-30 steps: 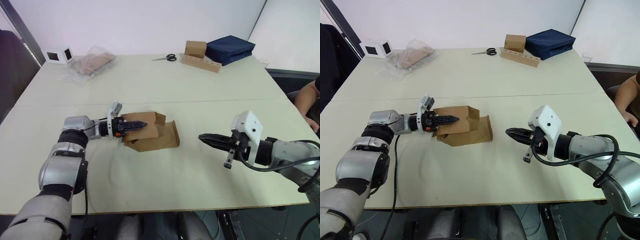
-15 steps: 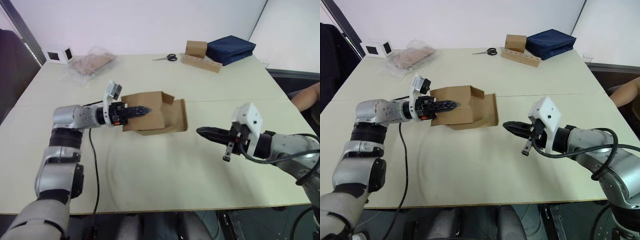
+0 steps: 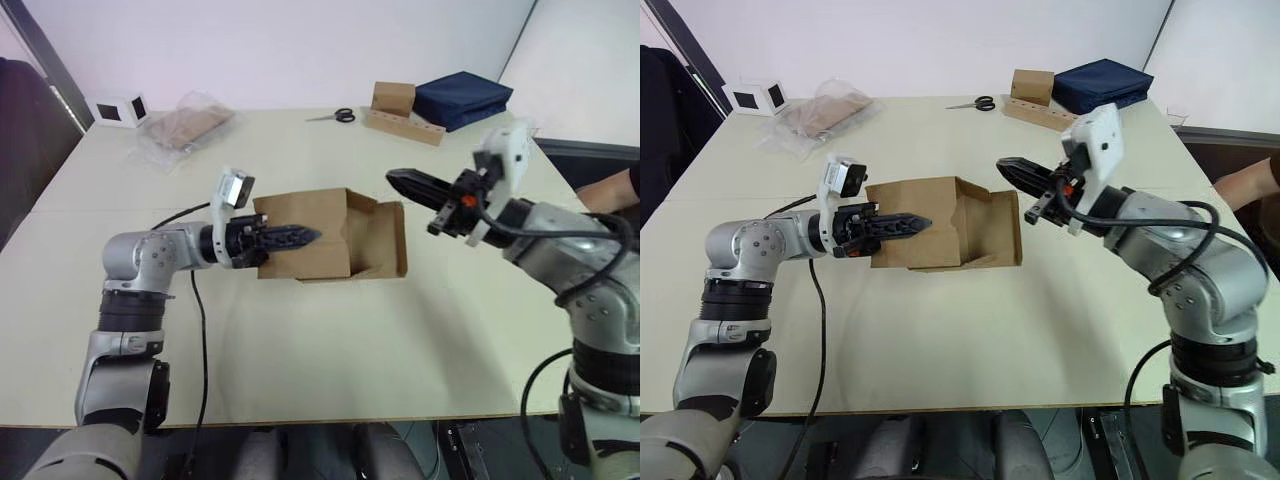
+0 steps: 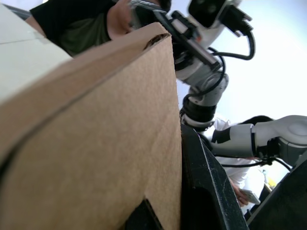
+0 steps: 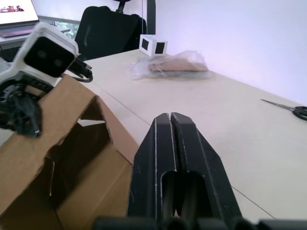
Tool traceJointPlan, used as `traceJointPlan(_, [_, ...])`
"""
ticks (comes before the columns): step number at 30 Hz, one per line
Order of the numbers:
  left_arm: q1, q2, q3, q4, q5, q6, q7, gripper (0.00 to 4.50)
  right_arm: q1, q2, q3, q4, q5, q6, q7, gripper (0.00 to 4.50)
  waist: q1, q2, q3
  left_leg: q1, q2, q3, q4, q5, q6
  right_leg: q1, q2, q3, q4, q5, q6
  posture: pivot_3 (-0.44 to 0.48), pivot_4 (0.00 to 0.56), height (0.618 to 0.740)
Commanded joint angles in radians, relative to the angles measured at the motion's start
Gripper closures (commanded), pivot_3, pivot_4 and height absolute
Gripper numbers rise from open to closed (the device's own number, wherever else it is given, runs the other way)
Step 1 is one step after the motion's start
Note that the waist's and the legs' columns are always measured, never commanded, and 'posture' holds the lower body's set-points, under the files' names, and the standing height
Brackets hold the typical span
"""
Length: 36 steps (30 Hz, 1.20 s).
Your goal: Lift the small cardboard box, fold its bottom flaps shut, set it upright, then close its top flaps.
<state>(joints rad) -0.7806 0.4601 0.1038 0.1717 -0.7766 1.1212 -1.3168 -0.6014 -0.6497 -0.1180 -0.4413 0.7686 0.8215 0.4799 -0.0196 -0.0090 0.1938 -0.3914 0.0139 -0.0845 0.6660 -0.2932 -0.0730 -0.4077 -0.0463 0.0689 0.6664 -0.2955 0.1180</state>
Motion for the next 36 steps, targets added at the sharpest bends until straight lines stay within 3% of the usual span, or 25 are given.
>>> traceJointPlan(1, [-0.003, 0.013, 0.017, -0.041, -0.039, -0.017, 0.008, 4.47, -0.036, 0.028, 0.019, -0.007, -0.034, -0.039, -0.002, 4.50, -0.001, 0.000, 0.000, 0.000, 0.000, 0.000, 0.000, 0.000, 0.000, 0.000, 0.000, 0.000, 0.000, 0.000, 0.000, 0.000, 0.150, 0.740])
traceJointPlan(18, [-0.003, -0.026, 0.021, -0.035, -0.075, -0.039, 0.079, 4.47, -0.053, 0.175, 0.180, -0.072, -0.068, -0.027, 0.006, 4.50, -0.001, 0.000, 0.000, 0.000, 0.000, 0.000, 0.000, 0.000, 0.000, 0.000, 0.000, 0.000, 0.000, 0.000, 0.000, 0.000, 0.150, 0.740])
traceJointPlan(36, [0.016, 0.023, 0.029, -0.029, -0.066, -0.034, 0.083, 4.47, 0.007, 0.055, 0.081, -0.125, -0.092, -0.009, 0.074, 4.50, -0.002, 0.000, 0.000, 0.000, 0.000, 0.000, 0.000, 0.000, 0.000, 0.000, 0.000, 0.000, 0.000, 0.000, 0.000, 0.000, 0.150, 0.740])
